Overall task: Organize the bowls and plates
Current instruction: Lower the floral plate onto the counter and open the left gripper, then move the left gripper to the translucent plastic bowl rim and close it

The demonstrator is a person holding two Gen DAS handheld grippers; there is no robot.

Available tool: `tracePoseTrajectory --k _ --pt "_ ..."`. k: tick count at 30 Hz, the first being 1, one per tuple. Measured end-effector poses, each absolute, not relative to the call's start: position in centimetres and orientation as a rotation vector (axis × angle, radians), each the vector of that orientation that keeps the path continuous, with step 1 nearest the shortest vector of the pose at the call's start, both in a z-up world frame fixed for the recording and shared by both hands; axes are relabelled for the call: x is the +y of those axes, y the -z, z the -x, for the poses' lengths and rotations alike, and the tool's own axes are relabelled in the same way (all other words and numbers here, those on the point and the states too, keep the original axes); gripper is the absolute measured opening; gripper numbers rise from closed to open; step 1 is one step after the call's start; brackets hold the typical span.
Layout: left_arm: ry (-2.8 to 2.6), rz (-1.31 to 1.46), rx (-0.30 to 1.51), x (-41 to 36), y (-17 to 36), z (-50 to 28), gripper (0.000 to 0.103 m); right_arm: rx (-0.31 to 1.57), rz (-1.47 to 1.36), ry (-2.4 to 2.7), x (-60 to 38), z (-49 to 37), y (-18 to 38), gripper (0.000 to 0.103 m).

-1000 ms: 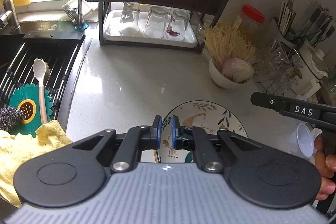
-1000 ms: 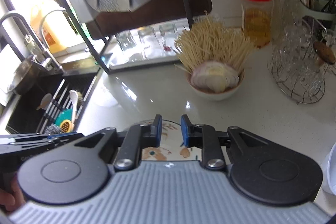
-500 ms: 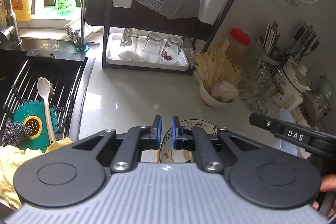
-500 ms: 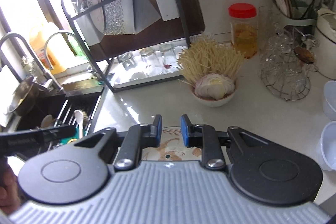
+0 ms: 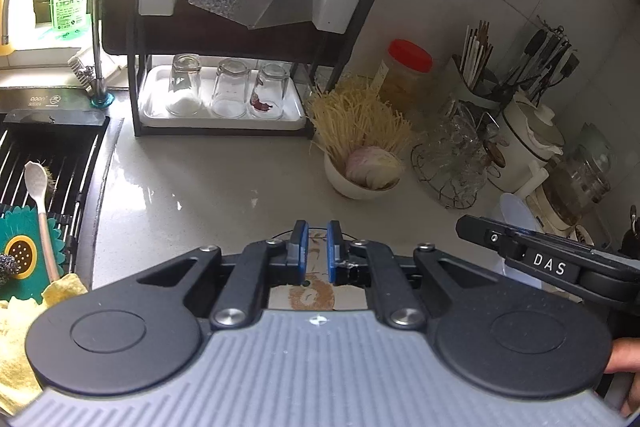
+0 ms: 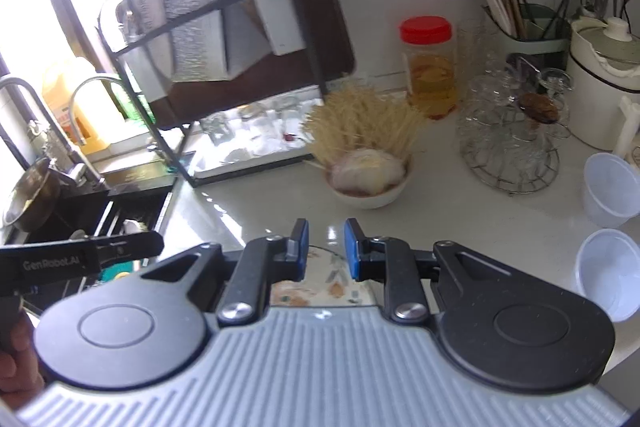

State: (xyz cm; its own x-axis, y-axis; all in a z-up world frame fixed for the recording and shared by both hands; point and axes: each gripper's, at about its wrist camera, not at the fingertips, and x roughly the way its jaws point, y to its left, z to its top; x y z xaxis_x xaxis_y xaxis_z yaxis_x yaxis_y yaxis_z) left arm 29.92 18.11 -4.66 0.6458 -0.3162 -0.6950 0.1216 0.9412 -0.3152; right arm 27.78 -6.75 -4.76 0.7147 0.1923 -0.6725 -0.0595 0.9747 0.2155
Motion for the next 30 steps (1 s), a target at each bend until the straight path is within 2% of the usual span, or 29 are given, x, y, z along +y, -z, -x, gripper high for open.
tracePoseTrajectory --k 16,26,27,29,30 --pt "0.343 0.227 0.899 0.8 6.6 -34.3 0.009 0.768 -0.216 -0.086 -21.5 -29.7 4.9 0.023" --pt "0.429 0.205 1.043 -8.7 10.7 -36.6 0.010 0.840 -0.272 -0.013 -30.2 -28.3 7.8 0.025" --pt "0.437 0.193 1.061 -9.6 11.1 -36.7 0.016 0.853 -0.285 -0.005 -30.9 -28.1 8.2 0.025" --pt "0.454 0.175 1.092 -11.1 11.9 -36.8 0.031 0.874 -0.314 0.005 -32.2 -27.6 9.0 0.033" --pt "0.466 0.164 1.112 -11.8 12.4 -36.9 0.041 0.876 -0.331 0.007 -32.7 -27.4 9.4 0.043"
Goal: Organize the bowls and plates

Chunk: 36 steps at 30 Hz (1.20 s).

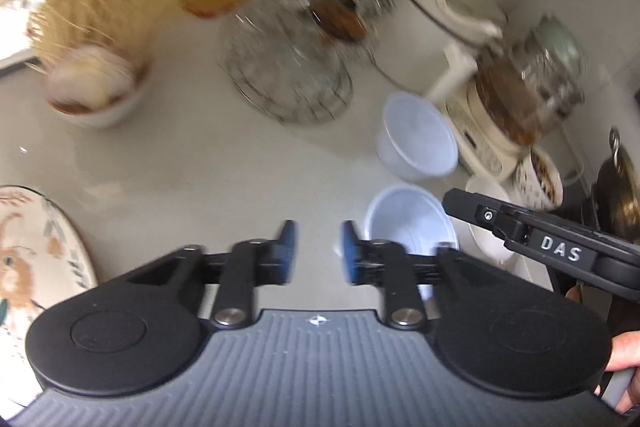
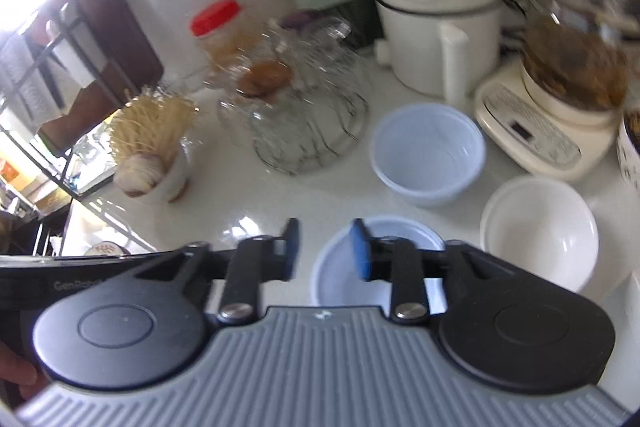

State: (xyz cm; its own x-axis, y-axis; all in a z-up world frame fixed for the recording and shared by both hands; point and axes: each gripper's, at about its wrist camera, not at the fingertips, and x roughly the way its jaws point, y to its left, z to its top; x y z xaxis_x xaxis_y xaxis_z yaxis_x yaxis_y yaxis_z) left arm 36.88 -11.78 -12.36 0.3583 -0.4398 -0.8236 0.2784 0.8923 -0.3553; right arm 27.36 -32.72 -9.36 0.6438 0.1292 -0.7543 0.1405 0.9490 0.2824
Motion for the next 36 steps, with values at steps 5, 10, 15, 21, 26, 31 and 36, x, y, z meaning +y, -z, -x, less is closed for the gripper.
tracePoseTrajectory --k 5,10,15,21,26,31,36 --pt "0.501 0.146 1.202 -14.7 14.8 -36.7 0.042 0.897 -0.380 -0.017 -34.9 -25.8 10.8 0.048" --pt "0.526 0.138 1.252 -16.7 16.7 -37.3 0.042 0.939 -0.433 0.035 -36.8 -24.5 12.6 0.048" --pt "0.543 0.155 1.290 -18.2 18.4 -38.6 0.041 0.980 -0.478 0.098 -38.3 -23.9 14.6 0.047" --pt "0.518 0.165 1.327 -19.5 20.1 -39.5 0.036 0.989 -0.542 0.123 -39.6 -23.9 16.8 0.047" --pt "0.524 0.141 1.327 -20.1 20.7 -39.6 0.027 0.989 -0.567 0.113 -40.1 -24.2 17.7 0.039" --pt "0.513 0.139 1.330 -20.2 21.2 -39.5 0.016 1.001 -0.586 0.104 -40.1 -24.5 18.3 0.029" --pt "0.515 0.144 1.306 -20.3 20.9 -39.4 0.011 1.013 -0.599 0.089 -40.2 -24.6 18.6 0.018"
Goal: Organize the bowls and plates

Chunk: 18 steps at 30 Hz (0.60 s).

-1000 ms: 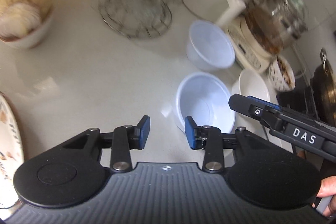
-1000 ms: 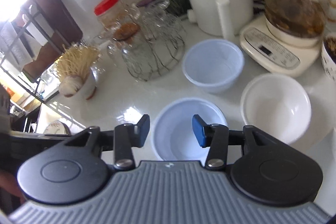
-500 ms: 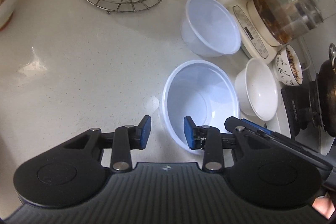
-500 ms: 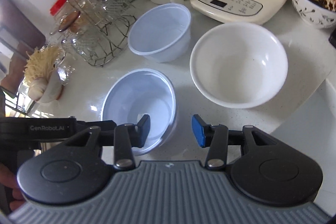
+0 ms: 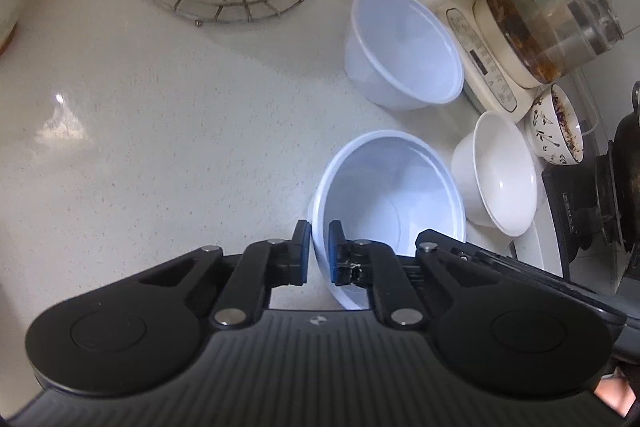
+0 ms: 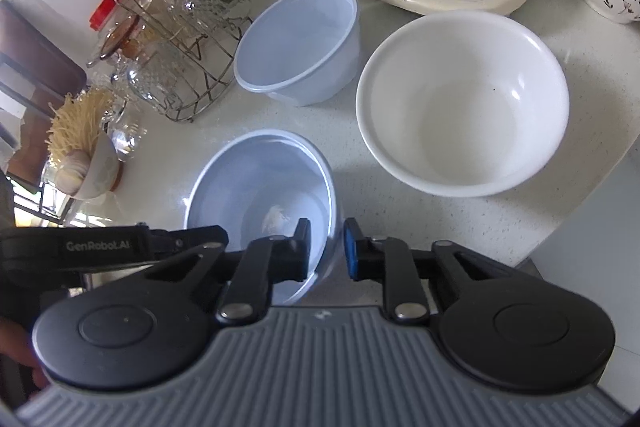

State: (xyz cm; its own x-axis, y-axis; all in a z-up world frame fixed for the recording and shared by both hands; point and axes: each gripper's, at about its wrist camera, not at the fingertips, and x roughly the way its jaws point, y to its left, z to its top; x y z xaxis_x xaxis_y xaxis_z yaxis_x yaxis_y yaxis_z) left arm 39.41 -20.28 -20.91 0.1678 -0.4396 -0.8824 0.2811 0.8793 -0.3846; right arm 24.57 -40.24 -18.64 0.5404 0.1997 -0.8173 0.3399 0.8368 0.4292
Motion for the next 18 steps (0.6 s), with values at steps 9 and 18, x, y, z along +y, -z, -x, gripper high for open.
tracePoseTrajectory --k 9,18 --pt "0.514 0.147 1.289 -19.8 19.9 -39.7 0.011 0.990 -0.599 0.074 -40.3 -25.1 17.8 0.017" --pt "0.487 0.202 1.242 -17.2 17.4 -40.0 0.011 0.948 -0.559 0.009 -38.8 -26.1 15.4 0.017"
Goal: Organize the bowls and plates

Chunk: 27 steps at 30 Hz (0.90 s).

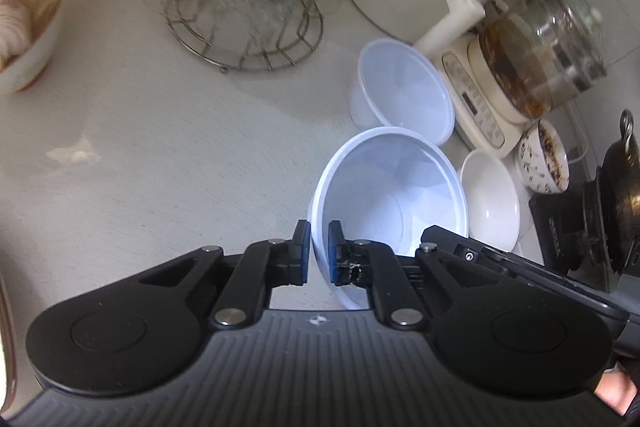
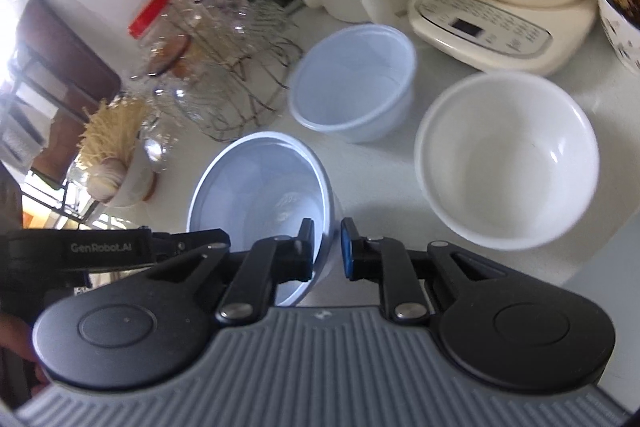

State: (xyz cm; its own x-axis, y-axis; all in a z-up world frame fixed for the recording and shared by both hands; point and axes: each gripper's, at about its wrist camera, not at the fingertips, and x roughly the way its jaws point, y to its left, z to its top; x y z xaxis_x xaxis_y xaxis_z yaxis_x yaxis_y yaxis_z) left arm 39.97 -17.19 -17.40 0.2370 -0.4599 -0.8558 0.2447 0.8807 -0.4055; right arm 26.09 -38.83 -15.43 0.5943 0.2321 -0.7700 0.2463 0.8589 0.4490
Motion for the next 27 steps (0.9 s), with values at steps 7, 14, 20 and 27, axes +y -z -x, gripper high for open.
tracePoseTrajectory --k 7,14,20,27 --pt "0.448 0.221 1.216 -14.1 15.8 -40.2 0.011 0.950 -0.536 -0.050 -36.5 -27.6 14.5 0.017" --pt "0.403 0.248 1.189 -10.6 14.8 -40.2 0.011 0.972 -0.481 -0.102 -33.5 -29.2 13.9 0.017" --pt "0.355 0.249 1.237 -8.1 16.1 -40.1 0.011 1.007 -0.445 -0.138 -30.8 -29.9 14.7 0.017" --pt "0.312 0.203 1.295 -6.7 18.0 -40.1 0.011 1.081 -0.395 -0.167 -28.2 -30.6 16.6 0.017"
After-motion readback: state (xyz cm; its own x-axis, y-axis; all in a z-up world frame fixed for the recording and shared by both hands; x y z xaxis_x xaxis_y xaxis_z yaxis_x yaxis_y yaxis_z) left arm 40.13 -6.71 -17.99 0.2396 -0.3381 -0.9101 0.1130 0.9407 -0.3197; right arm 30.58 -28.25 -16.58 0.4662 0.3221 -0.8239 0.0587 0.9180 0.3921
